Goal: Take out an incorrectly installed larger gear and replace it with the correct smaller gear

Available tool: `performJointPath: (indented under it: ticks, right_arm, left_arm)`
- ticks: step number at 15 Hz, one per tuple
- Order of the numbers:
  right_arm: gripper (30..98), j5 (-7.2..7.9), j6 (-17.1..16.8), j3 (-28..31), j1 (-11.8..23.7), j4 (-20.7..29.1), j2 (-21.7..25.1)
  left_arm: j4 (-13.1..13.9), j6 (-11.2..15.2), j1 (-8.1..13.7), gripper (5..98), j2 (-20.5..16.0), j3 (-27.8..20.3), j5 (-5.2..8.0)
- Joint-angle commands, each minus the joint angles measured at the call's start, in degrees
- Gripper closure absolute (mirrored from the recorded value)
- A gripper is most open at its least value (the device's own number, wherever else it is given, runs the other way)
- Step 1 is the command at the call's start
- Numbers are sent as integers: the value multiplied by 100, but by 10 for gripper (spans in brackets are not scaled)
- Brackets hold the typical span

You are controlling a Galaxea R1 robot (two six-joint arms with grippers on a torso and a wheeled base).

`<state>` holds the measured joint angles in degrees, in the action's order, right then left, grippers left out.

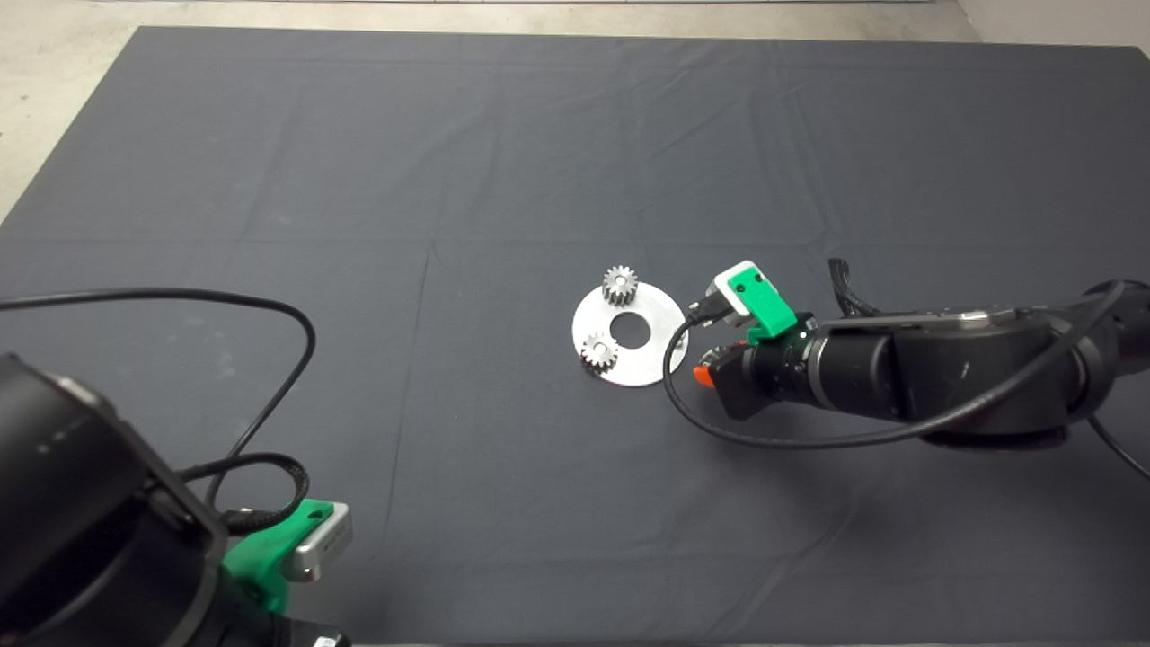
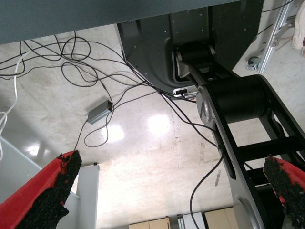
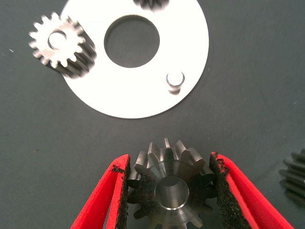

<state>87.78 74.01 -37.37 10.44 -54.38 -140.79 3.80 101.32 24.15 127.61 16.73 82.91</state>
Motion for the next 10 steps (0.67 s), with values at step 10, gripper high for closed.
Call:
performJointPath:
  ticks: [10]
  right_arm:
    - [881, 60, 70, -867, 257, 85, -578]
  left_arm:
    - [94, 50, 63, 54, -3, -101, 15]
